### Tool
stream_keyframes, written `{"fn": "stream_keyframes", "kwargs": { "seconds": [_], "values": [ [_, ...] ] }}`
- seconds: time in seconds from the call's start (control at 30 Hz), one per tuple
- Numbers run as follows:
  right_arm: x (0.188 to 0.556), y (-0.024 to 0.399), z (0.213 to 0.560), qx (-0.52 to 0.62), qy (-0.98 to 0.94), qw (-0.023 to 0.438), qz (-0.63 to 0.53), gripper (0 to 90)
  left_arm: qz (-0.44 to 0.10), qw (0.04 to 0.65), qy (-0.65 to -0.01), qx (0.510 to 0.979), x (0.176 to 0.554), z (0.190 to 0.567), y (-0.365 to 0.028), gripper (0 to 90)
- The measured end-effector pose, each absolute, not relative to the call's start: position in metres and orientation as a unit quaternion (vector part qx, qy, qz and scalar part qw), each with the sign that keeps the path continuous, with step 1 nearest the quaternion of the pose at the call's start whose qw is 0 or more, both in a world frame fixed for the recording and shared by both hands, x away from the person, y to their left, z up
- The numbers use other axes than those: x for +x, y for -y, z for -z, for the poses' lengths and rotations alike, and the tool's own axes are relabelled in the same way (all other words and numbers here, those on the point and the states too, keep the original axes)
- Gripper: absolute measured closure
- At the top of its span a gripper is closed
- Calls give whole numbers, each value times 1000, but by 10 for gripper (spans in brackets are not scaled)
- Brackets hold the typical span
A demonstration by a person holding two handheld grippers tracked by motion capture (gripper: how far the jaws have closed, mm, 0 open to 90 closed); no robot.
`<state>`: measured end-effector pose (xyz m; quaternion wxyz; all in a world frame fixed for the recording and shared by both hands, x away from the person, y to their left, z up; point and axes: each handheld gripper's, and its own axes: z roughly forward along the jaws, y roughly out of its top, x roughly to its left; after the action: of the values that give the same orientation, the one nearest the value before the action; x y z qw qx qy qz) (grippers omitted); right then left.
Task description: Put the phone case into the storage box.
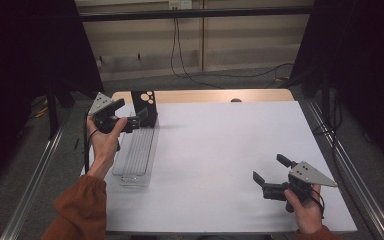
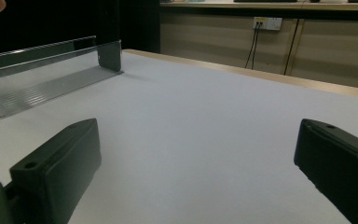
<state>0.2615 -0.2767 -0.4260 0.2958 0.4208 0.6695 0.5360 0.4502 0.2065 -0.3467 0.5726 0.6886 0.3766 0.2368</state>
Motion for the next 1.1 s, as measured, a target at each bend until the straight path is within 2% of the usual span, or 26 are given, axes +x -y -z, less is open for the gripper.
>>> {"fn": "stream_keyframes", "kwargs": {
  "seconds": [0.5,0.6,0.93,1.1],
  "values": [
    [258,281,423,425,-664,306,-533,0,-226,587,-350,694,412,366,-207,27],
    [256,282,422,427,-662,307,-534,0,-242,584,-341,696,404,365,-208,33],
    [253,286,423,428,-662,309,-532,0,-219,585,-354,696,383,373,-212,37],
    [252,286,423,429,-663,309,-531,0,-226,587,-357,690,372,372,-216,39]
  ]
}}
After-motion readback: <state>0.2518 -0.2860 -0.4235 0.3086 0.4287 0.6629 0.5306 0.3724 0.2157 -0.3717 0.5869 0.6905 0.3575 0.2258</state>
